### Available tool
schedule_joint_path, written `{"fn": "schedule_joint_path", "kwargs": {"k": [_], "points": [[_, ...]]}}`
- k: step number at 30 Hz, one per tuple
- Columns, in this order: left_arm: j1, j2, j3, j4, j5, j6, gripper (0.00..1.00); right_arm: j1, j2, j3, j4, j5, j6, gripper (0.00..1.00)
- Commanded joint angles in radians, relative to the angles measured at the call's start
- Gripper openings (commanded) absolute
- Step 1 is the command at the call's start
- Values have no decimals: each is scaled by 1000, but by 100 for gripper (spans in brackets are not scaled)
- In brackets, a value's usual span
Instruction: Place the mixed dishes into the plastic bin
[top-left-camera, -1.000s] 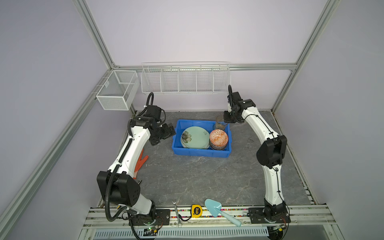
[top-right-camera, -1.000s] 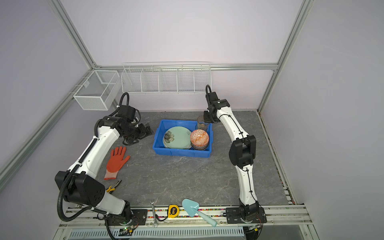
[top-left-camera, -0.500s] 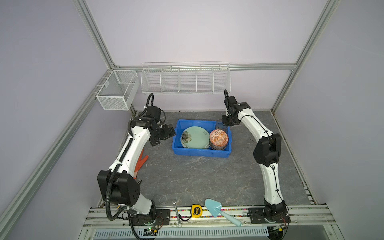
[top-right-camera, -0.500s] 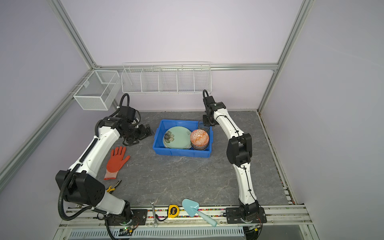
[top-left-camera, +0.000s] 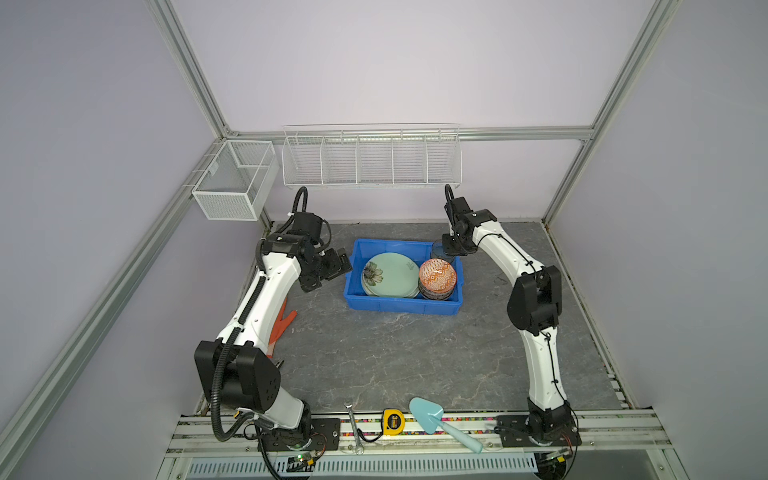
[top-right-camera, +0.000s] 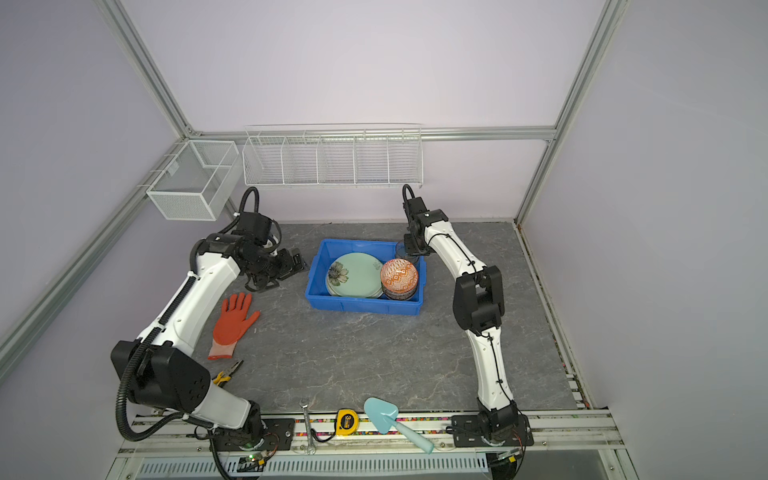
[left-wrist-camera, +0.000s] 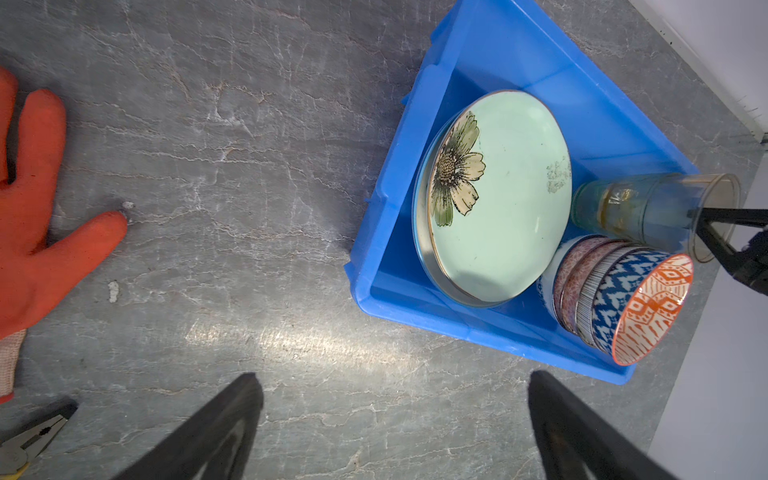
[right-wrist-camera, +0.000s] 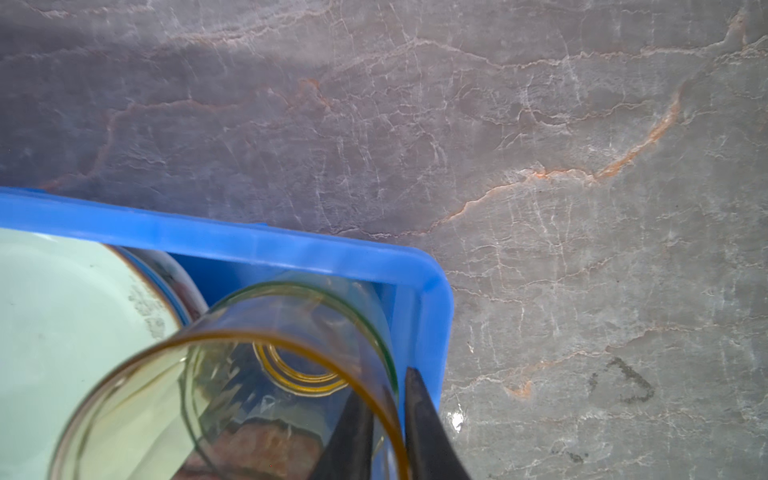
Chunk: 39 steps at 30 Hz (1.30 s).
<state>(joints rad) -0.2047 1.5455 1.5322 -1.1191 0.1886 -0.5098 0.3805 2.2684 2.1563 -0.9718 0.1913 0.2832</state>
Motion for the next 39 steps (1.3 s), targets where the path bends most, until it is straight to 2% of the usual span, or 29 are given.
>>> {"fn": "schedule_joint_path", "kwargs": {"k": [1,6,14,18,21,24,25,27,28,29,34,39], "points": [[5,-20,-14,-17,5,9,100,3,-31,-8,7,10,-5,23],[5,-44,-23,-18,-7,8,100,5,-99,-4,7,6,3,27],[5,-68,-14,-21,-13,19,100,3,-201,11,7,14,-4,40],[7,-77,16,-30,-56,49,100,3,-270,0,7,2,0,53],[13,-92,28,-14,-143,60,100,5,-353,-56,39,-8,-5,63],[63,-111,21,57,-122,93,100,3,-470,-168,93,-23,-19,72],[78,-117,17,83,-104,98,100,3,-509,-209,109,-23,-19,77],[109,-133,-1,159,-72,106,100,0,-587,-295,132,-16,-11,97],[117,-142,-10,188,-64,106,100,1,-622,-333,140,-12,-8,90],[123,-151,-22,224,-66,107,100,1,-660,-379,150,2,-1,88],[129,-219,-121,408,-111,100,100,0,-844,-623,233,7,22,88],[129,-315,-292,654,-140,134,100,-1,-997,-848,275,49,47,88]]}}
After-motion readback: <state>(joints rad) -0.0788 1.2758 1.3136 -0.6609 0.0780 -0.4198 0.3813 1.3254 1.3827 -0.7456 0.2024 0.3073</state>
